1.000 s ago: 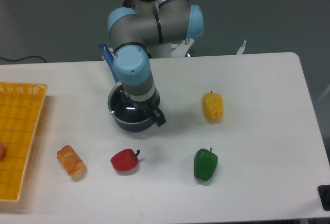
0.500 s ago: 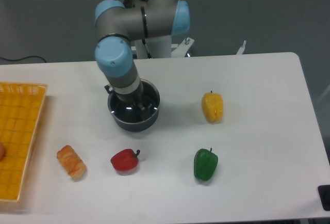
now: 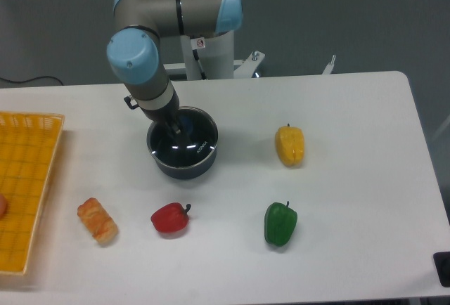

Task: Open the lid
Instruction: 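Close the gripper on the blue knob of the glass lid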

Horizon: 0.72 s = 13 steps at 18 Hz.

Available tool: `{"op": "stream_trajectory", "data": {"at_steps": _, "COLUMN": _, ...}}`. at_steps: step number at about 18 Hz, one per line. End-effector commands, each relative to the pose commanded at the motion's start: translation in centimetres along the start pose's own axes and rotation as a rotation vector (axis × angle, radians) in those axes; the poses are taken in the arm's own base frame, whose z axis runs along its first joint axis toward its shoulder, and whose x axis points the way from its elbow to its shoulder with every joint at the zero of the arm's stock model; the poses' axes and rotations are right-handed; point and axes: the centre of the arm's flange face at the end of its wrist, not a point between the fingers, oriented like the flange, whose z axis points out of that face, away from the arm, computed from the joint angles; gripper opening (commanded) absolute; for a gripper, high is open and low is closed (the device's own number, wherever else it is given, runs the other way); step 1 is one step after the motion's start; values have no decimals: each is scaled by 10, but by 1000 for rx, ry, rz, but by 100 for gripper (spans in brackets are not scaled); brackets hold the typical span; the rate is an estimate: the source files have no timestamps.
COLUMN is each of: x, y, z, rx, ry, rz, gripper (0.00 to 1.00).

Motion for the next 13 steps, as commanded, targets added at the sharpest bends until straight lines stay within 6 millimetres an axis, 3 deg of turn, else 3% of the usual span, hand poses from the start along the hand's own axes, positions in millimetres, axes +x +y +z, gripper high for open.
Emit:
{"op": "stream_trajectory", "data": {"at_steps": 6, "x": 3, "y": 2, "z": 2, "rx": -1, "ry": 0, "rz": -4, "gripper": 100}}
{"op": "stream_trajectory", "data": {"at_steps": 13, "x": -6, "y": 1, "z": 7, "rx": 9, "ry": -24, "rz": -15, "gripper": 100}}
